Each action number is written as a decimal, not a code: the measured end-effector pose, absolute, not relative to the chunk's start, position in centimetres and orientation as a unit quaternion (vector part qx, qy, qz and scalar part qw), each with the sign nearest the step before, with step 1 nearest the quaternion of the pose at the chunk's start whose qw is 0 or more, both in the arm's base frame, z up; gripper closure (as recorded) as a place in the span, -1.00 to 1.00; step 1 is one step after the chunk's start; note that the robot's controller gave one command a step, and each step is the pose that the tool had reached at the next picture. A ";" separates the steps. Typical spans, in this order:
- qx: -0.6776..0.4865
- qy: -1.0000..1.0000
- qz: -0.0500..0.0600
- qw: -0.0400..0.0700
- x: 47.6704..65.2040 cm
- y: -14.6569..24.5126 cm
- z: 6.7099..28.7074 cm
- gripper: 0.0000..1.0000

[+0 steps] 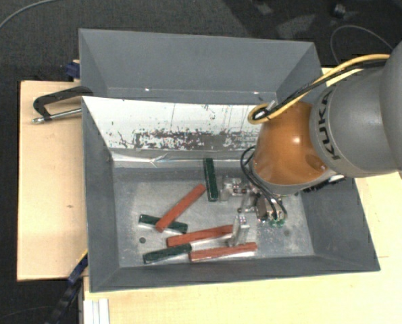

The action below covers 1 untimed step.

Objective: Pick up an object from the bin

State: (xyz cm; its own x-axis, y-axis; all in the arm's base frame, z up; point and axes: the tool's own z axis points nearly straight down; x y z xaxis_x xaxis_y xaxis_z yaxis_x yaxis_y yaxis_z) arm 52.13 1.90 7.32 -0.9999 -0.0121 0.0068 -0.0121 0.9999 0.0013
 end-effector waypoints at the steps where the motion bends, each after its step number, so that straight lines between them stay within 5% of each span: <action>1: 0.006 -1.000 0.000 0.000 52.3 1.9 7.8 1.00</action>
Offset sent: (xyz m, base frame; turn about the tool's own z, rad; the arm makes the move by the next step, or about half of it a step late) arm 0.0000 0.0000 0.0000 0.0000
